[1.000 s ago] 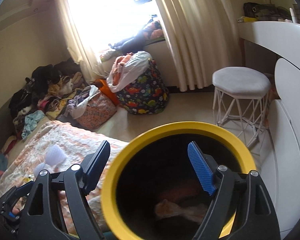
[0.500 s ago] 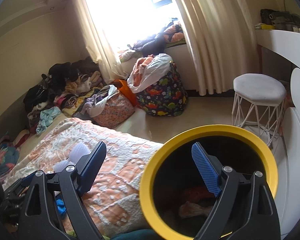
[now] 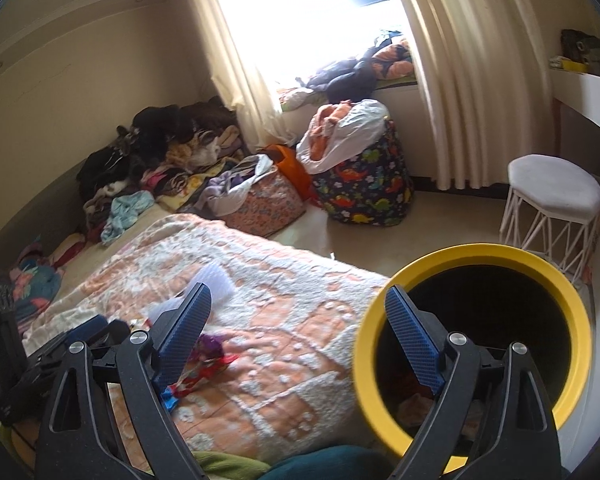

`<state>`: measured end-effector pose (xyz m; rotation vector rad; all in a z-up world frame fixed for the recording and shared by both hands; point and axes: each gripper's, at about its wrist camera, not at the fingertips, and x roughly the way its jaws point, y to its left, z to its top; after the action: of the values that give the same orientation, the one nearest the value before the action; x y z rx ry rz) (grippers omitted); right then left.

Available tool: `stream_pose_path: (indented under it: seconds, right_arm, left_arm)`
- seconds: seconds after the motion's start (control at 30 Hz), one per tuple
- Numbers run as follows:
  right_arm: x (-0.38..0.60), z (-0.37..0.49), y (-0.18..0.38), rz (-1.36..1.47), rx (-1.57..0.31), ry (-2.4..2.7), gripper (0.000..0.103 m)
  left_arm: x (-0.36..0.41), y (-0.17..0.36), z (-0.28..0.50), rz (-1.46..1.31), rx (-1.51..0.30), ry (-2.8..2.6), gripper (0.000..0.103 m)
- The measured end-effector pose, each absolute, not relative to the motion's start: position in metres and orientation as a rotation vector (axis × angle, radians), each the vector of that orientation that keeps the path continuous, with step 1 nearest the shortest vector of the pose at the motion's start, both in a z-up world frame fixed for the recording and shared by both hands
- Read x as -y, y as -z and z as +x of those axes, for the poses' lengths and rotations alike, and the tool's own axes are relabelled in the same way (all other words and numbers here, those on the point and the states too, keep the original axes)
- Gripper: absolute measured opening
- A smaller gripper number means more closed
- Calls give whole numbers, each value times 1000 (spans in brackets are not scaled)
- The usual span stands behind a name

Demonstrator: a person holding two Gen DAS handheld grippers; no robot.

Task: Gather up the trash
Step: 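Move both open tools back toward the trash on the bed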

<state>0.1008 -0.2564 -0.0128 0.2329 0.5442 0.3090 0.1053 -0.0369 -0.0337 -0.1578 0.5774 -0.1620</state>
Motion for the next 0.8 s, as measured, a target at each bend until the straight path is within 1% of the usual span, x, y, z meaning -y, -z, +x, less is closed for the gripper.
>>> stream_pose_path:
  seconds: [0.4,0.8]
  right_arm:
    - [203,86,14,182,-587,-433,86]
    - [141,76,34,89,-704,-555,87]
  left_arm:
    - [-5,38,101,-191,-576,77,92]
    - [-63,51,94,-231,-589,-47,92]
